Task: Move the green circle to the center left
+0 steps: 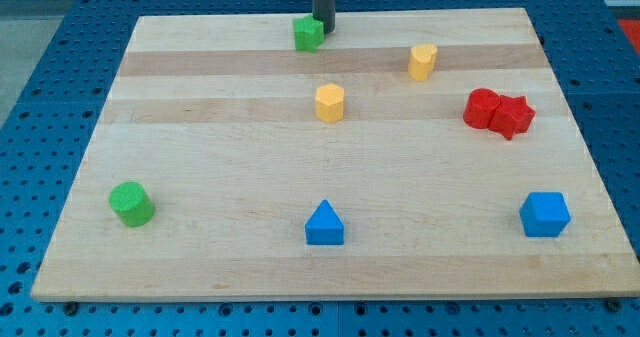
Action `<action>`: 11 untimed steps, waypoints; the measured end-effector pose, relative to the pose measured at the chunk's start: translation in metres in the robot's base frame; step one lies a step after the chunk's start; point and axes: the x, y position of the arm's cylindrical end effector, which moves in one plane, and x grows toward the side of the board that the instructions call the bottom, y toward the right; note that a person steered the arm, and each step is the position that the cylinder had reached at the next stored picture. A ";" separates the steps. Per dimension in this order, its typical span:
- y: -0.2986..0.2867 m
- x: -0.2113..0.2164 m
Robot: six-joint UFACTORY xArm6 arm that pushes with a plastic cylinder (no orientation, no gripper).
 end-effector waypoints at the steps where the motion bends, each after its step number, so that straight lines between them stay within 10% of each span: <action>1: -0.017 0.020; 11: -0.169 0.194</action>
